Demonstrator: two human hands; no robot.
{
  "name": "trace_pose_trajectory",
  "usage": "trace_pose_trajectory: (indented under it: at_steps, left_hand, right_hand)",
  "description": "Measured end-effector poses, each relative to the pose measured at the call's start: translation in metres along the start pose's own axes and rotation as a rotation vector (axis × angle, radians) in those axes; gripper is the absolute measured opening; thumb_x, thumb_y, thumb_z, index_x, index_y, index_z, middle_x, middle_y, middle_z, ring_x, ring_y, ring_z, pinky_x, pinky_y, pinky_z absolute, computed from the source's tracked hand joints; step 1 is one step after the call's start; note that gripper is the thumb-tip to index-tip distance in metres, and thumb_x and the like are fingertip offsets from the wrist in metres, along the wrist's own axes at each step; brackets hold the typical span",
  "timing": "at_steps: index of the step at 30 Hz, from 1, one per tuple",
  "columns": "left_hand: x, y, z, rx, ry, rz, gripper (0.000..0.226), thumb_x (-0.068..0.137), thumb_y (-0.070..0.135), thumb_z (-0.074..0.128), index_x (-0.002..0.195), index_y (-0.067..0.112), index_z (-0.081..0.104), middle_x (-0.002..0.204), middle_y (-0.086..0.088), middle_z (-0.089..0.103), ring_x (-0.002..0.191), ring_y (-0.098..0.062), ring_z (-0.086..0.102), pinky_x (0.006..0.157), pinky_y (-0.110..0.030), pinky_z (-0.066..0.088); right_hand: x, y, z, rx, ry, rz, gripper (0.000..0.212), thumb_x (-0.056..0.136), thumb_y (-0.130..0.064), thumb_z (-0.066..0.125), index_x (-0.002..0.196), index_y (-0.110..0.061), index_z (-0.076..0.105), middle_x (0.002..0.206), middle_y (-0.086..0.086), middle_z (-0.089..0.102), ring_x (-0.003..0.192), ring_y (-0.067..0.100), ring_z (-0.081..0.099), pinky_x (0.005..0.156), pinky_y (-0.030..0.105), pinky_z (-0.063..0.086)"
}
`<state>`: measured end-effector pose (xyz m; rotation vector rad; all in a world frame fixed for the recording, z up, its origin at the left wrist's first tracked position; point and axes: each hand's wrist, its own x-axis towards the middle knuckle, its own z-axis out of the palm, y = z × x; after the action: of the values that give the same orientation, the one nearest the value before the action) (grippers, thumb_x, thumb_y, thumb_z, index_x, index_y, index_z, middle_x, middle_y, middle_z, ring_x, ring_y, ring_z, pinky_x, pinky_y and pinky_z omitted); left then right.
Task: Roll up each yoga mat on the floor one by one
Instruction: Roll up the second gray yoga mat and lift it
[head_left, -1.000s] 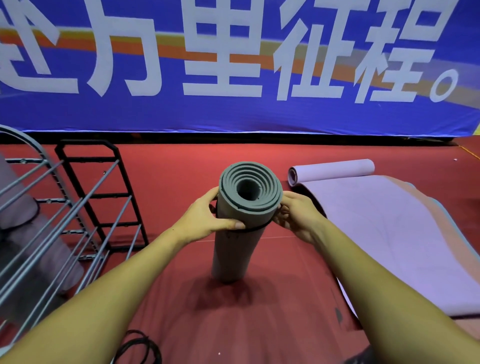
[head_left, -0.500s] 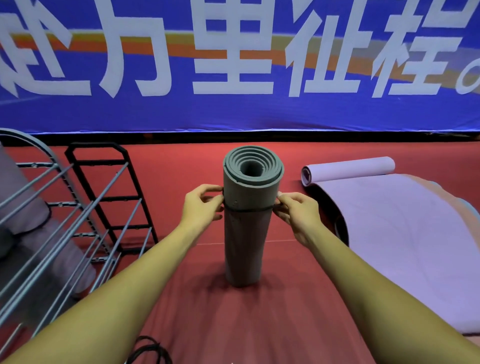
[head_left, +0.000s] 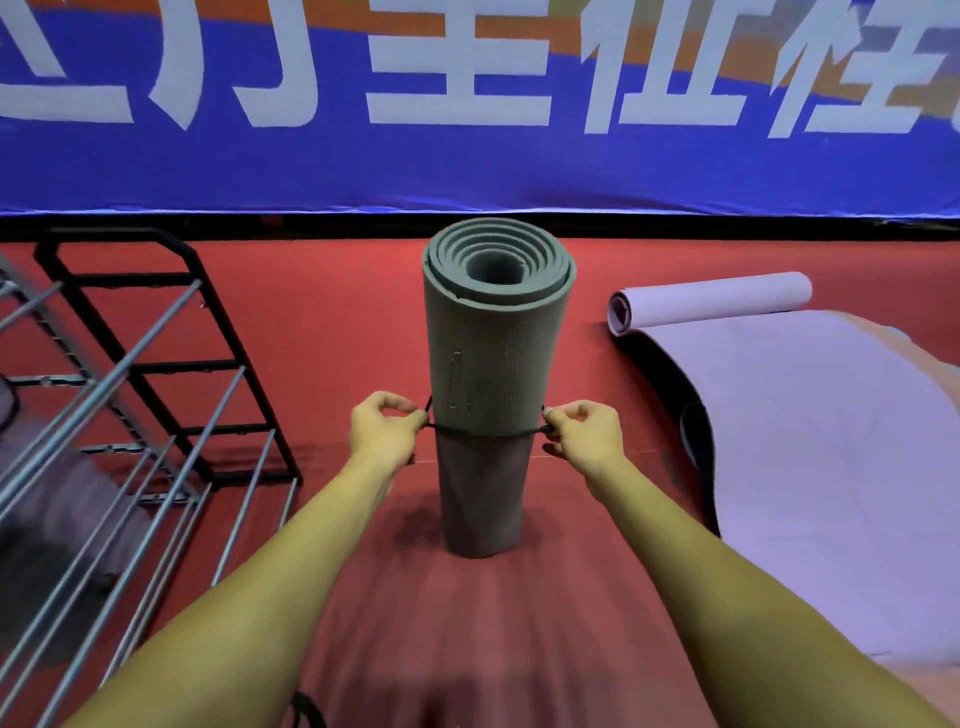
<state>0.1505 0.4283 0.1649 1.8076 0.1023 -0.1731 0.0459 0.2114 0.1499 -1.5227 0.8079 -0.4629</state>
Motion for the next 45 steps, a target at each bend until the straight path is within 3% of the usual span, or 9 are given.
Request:
trace_pose_trajectory:
  at_steps: [6, 11, 15, 18, 22, 27, 33, 39, 45]
  left_hand:
    - [0.022, -0.043, 0.011, 0.001, -0.011, -0.135, 0.013, 0.088, 0.011, 0.078, 0.089, 0.014, 0.065, 0.059, -0.006, 0.058, 0.033, -0.016, 0.042, 0.042, -0.024, 0.04]
    - [0.017, -0.04, 0.016, -0.081, -0.124, -0.052, 0.015, 0.095, 0.002, 0.066, 0.097, 0.016, 0.064, 0.076, -0.009, 0.061, 0.052, -0.016, 0.052, 0.047, -0.029, 0.051]
    - [0.007, -0.052, 0.008, -0.16, -0.206, 0.094, 0.027, 0.102, 0.001, 0.059, 0.118, 0.02, 0.069, 0.092, -0.002, 0.072, 0.072, -0.011, 0.067, 0.059, -0.021, 0.054]
    - [0.009, -0.065, 0.006, -0.094, -0.292, 0.163, 0.058, 0.09, -0.012, 0.062, 0.137, 0.021, 0.063, 0.119, 0.009, 0.073, 0.104, -0.007, 0.071, 0.082, -0.018, 0.056]
    - [0.016, -0.069, 0.014, 0.057, -0.392, 0.258, 0.108, 0.064, 0.012, 0.086, 0.16, 0.014, 0.036, 0.155, 0.006, 0.049, 0.141, -0.005, 0.048, 0.117, -0.025, 0.04]
    - [0.008, -0.048, 0.029, 0.001, -0.453, 0.273, 0.107, 0.065, -0.002, 0.092, 0.153, 0.021, 0.037, 0.139, 0.017, 0.057, 0.13, 0.004, 0.056, 0.097, -0.011, 0.047]
    - [-0.008, -0.019, 0.01, -0.035, -0.374, 0.374, 0.1, 0.06, 0.016, 0.098, 0.143, 0.034, 0.046, 0.137, 0.012, 0.065, 0.125, -0.002, 0.061, 0.106, -0.03, 0.052]
    - [-0.041, 0.066, -0.051, 0.023, -0.329, 0.549, 0.104, 0.049, 0.043, 0.101, 0.139, 0.04, 0.049, 0.131, 0.023, 0.064, 0.119, 0.004, 0.062, 0.101, -0.028, 0.053]
    - [-0.095, 0.15, -0.115, -0.034, -0.307, 0.679, 0.104, 0.054, 0.036, 0.104, 0.143, 0.031, 0.05, 0.136, 0.015, 0.061, 0.116, -0.003, 0.067, 0.103, -0.035, 0.057]
  right_hand:
    - [0.019, 0.035, 0.011, -0.063, -0.023, 0.097, 0.016, 0.097, -0.009, 0.07, 0.083, -0.008, 0.064, 0.07, 0.007, 0.07, 0.061, 0.015, 0.065, 0.069, 0.047, 0.062]
    - [0.016, 0.036, 0.02, -0.006, -0.054, -0.003, 0.012, 0.099, -0.009, 0.067, 0.089, -0.004, 0.067, 0.072, 0.006, 0.069, 0.067, 0.019, 0.066, 0.067, 0.04, 0.058]
    - [0.011, 0.043, 0.007, -0.057, -0.168, -0.131, 0.008, 0.097, -0.014, 0.07, 0.101, -0.02, 0.075, 0.104, 0.003, 0.076, 0.089, 0.019, 0.072, 0.069, 0.035, 0.058]
    - [0.006, 0.049, -0.003, -0.088, -0.296, -0.293, 0.063, 0.085, 0.002, 0.072, 0.141, -0.026, 0.059, 0.145, -0.008, 0.06, 0.138, 0.008, 0.054, 0.099, 0.032, 0.056]
    - [-0.001, 0.043, 0.007, -0.125, -0.498, -0.361, 0.106, 0.081, -0.011, 0.09, 0.164, -0.033, 0.029, 0.164, -0.022, 0.037, 0.152, 0.001, 0.033, 0.12, 0.03, 0.035]
    - [-0.009, 0.027, 0.029, -0.019, -0.378, -0.381, 0.102, 0.075, -0.005, 0.094, 0.159, -0.023, 0.039, 0.151, -0.012, 0.056, 0.141, 0.005, 0.051, 0.117, 0.039, 0.045]
    - [-0.029, -0.008, 0.018, -0.036, -0.324, -0.469, 0.099, 0.071, -0.018, 0.098, 0.154, -0.028, 0.046, 0.149, -0.015, 0.057, 0.137, 0.008, 0.054, 0.111, 0.045, 0.051]
    - [-0.078, -0.093, 0.001, -0.069, -0.329, -0.616, 0.096, 0.072, -0.025, 0.098, 0.151, -0.03, 0.042, 0.145, -0.02, 0.055, 0.135, 0.005, 0.054, 0.108, 0.04, 0.052]
    - [-0.145, -0.17, -0.014, -0.112, -0.421, -0.751, 0.106, 0.082, -0.02, 0.091, 0.162, -0.045, 0.025, 0.162, -0.016, 0.04, 0.145, 0.007, 0.046, 0.114, 0.044, 0.047]
